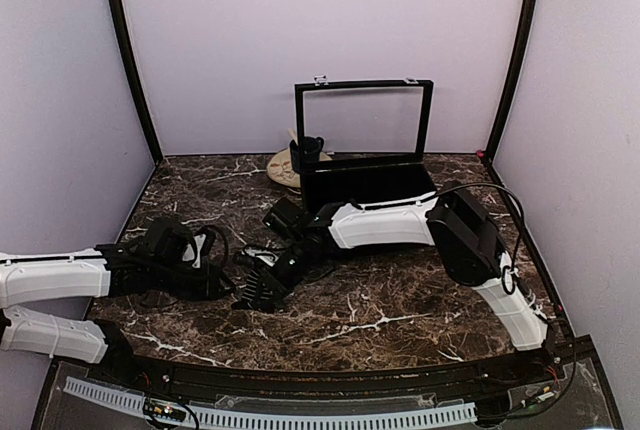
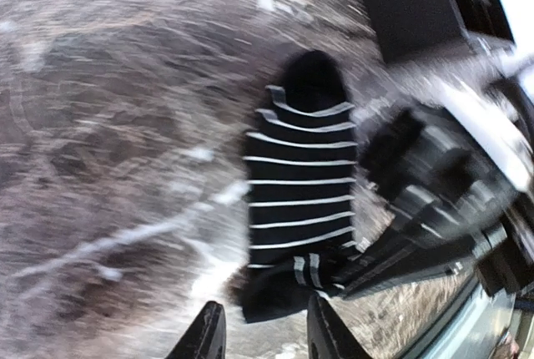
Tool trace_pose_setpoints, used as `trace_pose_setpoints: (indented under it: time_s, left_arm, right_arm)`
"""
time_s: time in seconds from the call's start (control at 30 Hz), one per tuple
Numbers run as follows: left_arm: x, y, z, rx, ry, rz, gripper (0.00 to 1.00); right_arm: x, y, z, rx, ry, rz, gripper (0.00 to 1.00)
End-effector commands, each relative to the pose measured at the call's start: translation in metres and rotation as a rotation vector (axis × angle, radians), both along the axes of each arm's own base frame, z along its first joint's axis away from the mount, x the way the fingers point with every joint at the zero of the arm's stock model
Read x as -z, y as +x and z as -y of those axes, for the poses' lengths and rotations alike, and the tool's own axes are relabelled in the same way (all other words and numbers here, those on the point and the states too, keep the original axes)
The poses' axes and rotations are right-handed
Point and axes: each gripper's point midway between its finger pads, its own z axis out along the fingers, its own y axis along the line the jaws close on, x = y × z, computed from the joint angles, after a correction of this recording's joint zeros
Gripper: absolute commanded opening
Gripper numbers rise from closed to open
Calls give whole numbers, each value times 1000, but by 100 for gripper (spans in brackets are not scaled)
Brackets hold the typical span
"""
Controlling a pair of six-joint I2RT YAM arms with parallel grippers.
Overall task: Roll the socks
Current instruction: Roll the sock at the center of the board.
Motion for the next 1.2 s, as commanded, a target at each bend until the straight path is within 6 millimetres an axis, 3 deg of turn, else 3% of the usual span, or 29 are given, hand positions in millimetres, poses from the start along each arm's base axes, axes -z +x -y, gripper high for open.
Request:
trace_pose_setpoints:
  time_s: [0.0,0.4,0.87,1.17]
  left_arm:
    - [2,-10,8,41,29,66,35]
    - [-10,-30,30,183,-19,183,31]
    - [-7,-29,55,302,53,211,30]
    - [-5,-24,60,323,92,231,29]
  right_arm:
    - [-7,-1,-1,47,-10,-153,0]
    - [12,4,8,137,-97,-278,0]
    - [26,29,18,235,-173,-254,0]
    - [36,33,23,251,-220,-236,0]
